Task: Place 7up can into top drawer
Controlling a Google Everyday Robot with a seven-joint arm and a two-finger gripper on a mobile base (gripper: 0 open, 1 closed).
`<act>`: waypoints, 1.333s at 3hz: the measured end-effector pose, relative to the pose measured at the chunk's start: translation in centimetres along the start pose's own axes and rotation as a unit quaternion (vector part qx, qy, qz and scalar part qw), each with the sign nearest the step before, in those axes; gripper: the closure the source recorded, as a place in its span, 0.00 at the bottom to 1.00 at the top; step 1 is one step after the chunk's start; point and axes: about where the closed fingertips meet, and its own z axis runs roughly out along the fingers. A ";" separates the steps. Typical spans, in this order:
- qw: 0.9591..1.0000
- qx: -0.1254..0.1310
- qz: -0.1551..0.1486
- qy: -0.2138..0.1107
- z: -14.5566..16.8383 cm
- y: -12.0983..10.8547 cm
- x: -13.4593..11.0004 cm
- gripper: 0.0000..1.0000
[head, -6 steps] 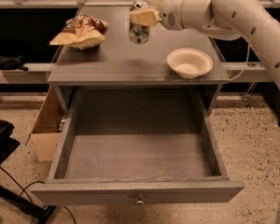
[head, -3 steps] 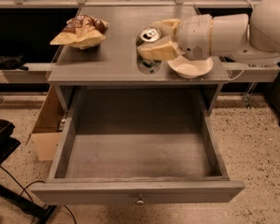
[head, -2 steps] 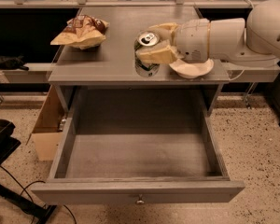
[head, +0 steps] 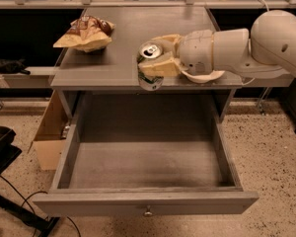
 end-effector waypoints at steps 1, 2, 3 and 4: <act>0.999 -0.037 0.018 0.016 3.4 5.7 4.1 1.00; 0.997 -0.078 0.023 0.014 6.8 10.2 8.5 1.00; 0.997 -0.078 0.008 0.010 8.4 11.7 13.2 1.00; 0.998 -0.052 0.013 0.022 8.2 11.4 19.3 1.00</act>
Offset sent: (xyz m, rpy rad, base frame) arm -0.0874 0.0873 -0.1975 -0.0511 0.1401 0.2083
